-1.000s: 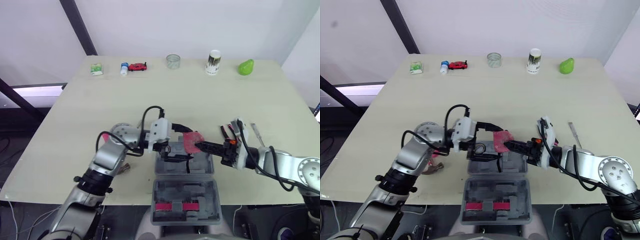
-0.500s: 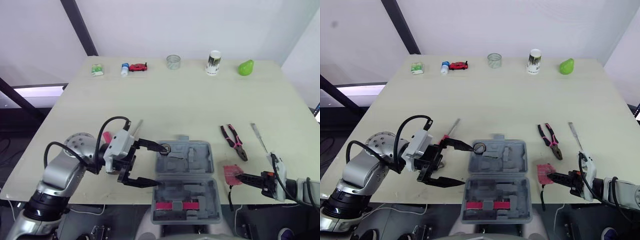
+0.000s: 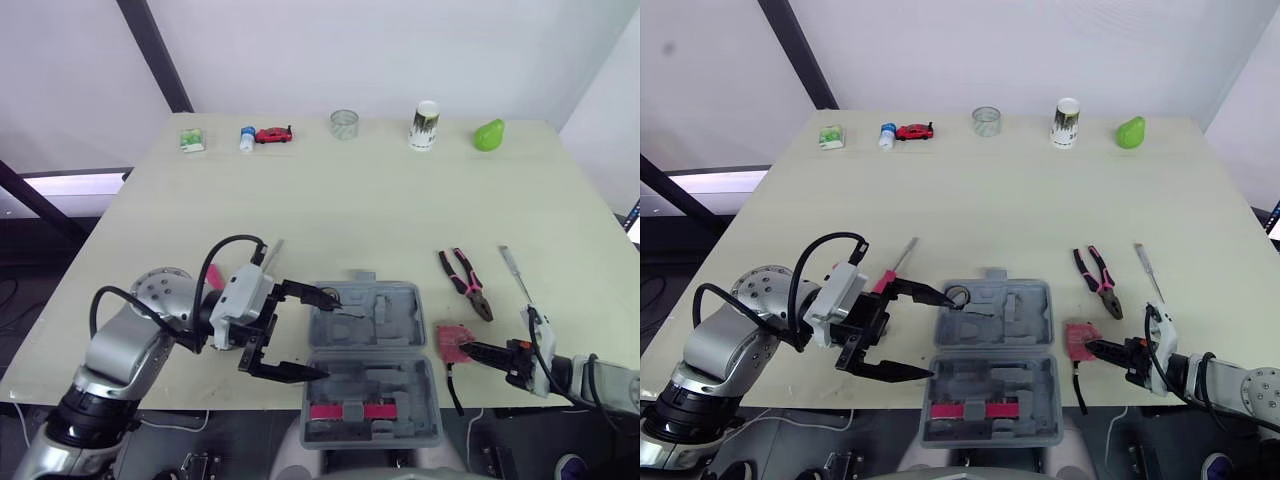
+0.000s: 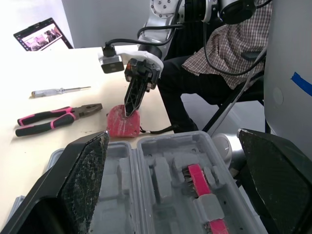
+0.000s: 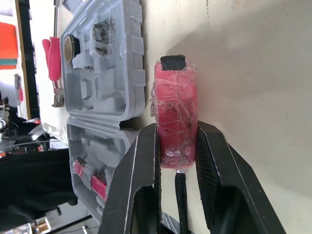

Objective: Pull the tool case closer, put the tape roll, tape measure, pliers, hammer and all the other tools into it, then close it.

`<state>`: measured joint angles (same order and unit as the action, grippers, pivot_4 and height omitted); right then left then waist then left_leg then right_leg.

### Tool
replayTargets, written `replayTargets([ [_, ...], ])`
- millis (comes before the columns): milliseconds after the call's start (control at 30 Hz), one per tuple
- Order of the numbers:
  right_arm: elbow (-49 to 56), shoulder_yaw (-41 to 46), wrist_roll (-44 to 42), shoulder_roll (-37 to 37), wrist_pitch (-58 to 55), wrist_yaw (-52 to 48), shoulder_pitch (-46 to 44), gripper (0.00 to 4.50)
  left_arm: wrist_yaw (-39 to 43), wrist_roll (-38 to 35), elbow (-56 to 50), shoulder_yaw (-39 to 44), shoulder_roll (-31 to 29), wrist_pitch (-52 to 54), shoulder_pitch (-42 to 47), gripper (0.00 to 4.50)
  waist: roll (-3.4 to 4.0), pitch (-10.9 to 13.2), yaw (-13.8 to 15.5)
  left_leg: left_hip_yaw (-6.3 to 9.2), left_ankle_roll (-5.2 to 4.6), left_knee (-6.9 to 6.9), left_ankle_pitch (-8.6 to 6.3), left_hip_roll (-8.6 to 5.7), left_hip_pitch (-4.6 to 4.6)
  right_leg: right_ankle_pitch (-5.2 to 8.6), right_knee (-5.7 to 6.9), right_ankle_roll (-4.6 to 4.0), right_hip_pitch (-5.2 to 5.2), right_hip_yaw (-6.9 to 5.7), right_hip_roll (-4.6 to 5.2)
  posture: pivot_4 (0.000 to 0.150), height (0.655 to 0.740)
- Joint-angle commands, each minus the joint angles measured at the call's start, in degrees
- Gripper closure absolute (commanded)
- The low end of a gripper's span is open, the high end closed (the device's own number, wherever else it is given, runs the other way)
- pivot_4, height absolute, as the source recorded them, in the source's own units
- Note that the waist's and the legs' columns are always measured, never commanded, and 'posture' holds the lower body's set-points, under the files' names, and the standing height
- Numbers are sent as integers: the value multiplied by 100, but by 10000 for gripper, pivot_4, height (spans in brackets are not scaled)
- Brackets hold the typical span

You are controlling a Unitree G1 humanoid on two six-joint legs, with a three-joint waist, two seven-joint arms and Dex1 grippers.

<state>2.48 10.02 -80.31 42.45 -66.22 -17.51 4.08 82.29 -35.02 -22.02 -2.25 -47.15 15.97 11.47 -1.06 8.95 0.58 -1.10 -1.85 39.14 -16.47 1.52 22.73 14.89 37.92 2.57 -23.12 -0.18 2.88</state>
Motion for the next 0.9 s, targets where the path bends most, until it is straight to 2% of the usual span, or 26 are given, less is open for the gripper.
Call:
replayTargets([
  [33, 204, 116, 96, -96, -220, -88, 220, 40627, 31, -59, -155, 57, -25, -77, -20, 0, 0, 0, 7, 0, 0, 0, 0, 0, 0, 0, 0, 0, 0, 0, 0, 1500, 7400],
  [233, 309, 328, 158, -293, -284, 34, 355, 40627, 42, 32, -73, 43, -4, -206, -48, 0, 0, -1, 7, 1, 0, 0, 0, 1, 1, 0, -1, 0, 0, -1, 0, 1500, 7400],
  [267, 325, 381, 169, -274, -302, -1, 380, 30456, 47, 39, -63, 42, -9, -223, -58, 0, 1, -1, 8, 0, 0, 0, 0, 1, 1, 0, -1, 0, 0, -1, 0, 1500, 7400],
  [333, 387, 491, 184, -203, -348, -88, 436, 23773, 50, 48, -50, 41, -18, -248, -71, 0, 1, 0, 10, 0, 0, 0, 0, 1, 1, 0, -1, 0, 0, -1, 0, 1500, 7400],
  [367, 430, 550, 250, -118, -356, -190, 490, 18360, 51, 53, -45, 46, -20, -257, -74, 0, 1, -1, 10, 0, 0, 0, 0, 1, 1, 0, -1, 0, 0, -1, 0, 1500, 7400],
  [467, 640, 675, 702, 273, -215, -594, 691, 7499, 72, 62, -32, 89, -43, -282, -105, 0, 3, -2, 24, -2, 0, 1, 0, 1, 1, 0, -1, 1, 0, 1, 2, 1500, 7400],
  [500, 771, 716, 868, 414, -108, -779, 777, 2305, 79, 66, -23, 106, -52, -294, -121, 0, 3, -2, 23, 0, 0, 1, 0, 0, 1, 0, -2, 1, 1, 1, 2, 1500, 7400],
  [533, 873, 747, 1004, 520, -11, -950, 846, 506, 79, 68, -17, 116, -58, -299, -130, 0, 4, -2, 24, -1, 0, 2, 0, 0, 2, 0, -3, 1, 1, 1, 2, 1500, 7400],
  [600, 1118, 785, 1437, 745, 376, -1369, 1027, 506, 78, 66, -6, 140, -69, -315, -155, 0, 3, -2, 22, 1, 0, 2, 0, -1, 3, 0, -3, 2, 1, 0, 2, 1500, 7400],
  [700, 1479, 568, 2682, 1038, 1718, -2273, 1383, 506, 79, 67, 40, 149, -62, -349, -149, 0, 3, -2, 14, 2, 0, 2, 0, -2, 1, 1, -3, 2, 1, 0, 0, 1500, 7400],
  [900, 1735, 9, 4423, 995, 3983, -3439, 1636, 506, 109, 48, 77, 114, -28, -392, -104, 0, 4, -2, 8, 0, 0, 2, 0, -1, -2, 1, -2, 3, 1, 0, -5, 1500, 7400],
])
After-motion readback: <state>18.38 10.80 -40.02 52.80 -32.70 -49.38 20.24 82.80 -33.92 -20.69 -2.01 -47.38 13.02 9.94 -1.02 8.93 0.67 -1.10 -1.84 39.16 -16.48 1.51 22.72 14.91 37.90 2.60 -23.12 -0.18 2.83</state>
